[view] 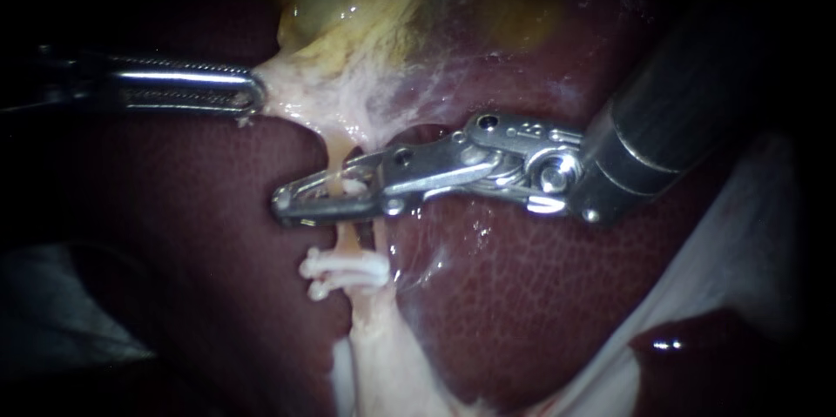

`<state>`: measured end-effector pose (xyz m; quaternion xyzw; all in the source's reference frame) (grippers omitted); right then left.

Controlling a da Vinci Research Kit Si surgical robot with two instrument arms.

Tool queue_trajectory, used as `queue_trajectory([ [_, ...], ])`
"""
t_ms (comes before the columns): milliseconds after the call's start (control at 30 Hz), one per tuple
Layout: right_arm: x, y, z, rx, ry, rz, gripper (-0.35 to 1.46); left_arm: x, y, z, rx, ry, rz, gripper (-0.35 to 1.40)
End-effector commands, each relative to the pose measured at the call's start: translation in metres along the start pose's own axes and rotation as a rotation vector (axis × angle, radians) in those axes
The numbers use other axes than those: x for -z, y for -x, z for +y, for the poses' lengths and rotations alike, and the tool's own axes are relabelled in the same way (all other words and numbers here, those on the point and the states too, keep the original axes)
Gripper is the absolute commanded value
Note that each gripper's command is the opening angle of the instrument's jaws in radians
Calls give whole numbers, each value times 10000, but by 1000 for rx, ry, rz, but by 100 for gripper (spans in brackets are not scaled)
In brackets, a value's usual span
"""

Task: Clipping third clip left tube

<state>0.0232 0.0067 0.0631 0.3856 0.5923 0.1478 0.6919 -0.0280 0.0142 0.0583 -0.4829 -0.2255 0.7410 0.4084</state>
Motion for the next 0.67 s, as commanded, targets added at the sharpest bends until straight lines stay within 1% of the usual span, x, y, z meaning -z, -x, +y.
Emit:
queue_trajectory([
  [33, -1, -1, -1, -3, -2, 0, -35, 0, 0, 0, 0, 0, 0, -35],
  [667, 0, 0, 0, -5, -12, -2, -35, 0, 0, 0, 0, 0, 0, -35],
])
